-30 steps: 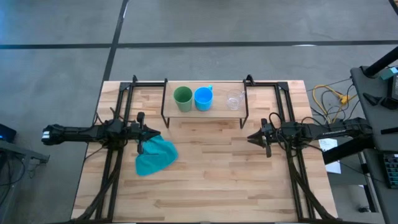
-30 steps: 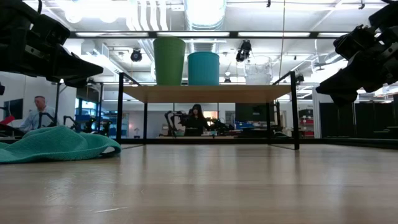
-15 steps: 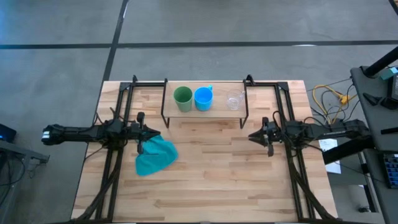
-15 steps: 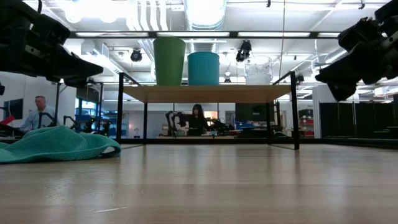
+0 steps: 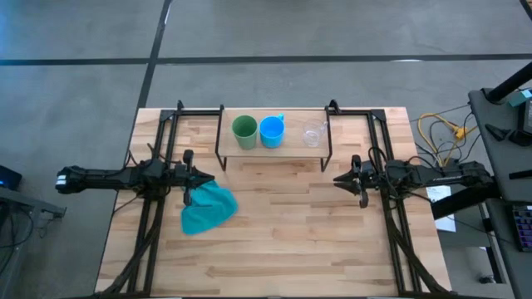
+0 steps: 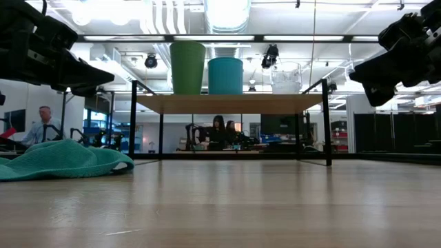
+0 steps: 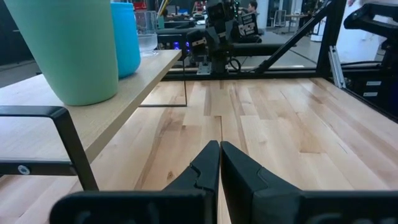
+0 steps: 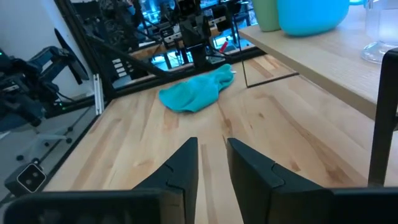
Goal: Stack small to large cups/mugs on shelf
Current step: Return to Home Position
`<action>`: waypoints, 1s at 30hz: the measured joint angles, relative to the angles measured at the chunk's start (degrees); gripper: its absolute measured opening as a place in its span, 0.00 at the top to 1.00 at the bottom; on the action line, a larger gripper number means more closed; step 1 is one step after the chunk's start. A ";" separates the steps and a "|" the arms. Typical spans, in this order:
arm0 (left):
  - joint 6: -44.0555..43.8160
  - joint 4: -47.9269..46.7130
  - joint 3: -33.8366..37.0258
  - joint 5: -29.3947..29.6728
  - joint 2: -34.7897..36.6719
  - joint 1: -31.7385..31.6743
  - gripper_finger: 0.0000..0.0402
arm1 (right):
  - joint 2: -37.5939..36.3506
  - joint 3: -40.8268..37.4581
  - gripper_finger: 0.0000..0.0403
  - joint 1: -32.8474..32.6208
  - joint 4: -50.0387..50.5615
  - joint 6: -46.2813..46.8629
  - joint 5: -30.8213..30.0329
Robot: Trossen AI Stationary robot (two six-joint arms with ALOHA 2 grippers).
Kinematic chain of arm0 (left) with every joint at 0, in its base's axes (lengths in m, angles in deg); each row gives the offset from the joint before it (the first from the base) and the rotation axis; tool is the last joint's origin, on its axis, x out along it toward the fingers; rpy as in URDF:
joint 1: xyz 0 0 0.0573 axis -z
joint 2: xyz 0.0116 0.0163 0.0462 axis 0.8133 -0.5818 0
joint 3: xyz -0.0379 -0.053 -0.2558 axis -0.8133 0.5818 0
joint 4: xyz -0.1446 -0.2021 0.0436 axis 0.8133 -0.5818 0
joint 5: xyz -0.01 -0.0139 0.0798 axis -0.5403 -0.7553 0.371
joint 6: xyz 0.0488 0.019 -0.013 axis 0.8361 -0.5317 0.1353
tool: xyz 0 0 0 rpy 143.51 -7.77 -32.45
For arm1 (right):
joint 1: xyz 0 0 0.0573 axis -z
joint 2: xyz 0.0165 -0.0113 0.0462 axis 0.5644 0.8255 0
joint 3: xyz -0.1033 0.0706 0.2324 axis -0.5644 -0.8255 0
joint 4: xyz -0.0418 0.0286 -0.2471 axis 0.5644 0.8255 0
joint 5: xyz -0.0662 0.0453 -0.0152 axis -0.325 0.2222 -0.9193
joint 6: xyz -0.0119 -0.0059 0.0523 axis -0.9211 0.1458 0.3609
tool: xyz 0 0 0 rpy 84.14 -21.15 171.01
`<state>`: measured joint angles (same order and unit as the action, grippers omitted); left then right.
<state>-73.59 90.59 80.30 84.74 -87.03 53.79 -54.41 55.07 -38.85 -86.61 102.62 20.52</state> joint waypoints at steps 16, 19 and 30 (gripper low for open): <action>0.00 0.00 0.00 0.04 0.07 0.00 1.00 | 0.00 -0.02 0.83 0.00 0.02 0.00 0.00; 0.00 0.02 0.00 0.04 0.09 0.00 1.00 | 0.00 -0.02 0.82 0.00 0.02 0.00 0.00; 0.00 0.00 0.00 0.24 -0.28 -0.01 1.00 | 0.00 -0.02 0.80 0.00 0.02 0.00 0.00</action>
<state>-73.59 90.59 80.30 84.98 -87.31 53.78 -54.41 55.05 -38.85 -86.59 102.62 20.52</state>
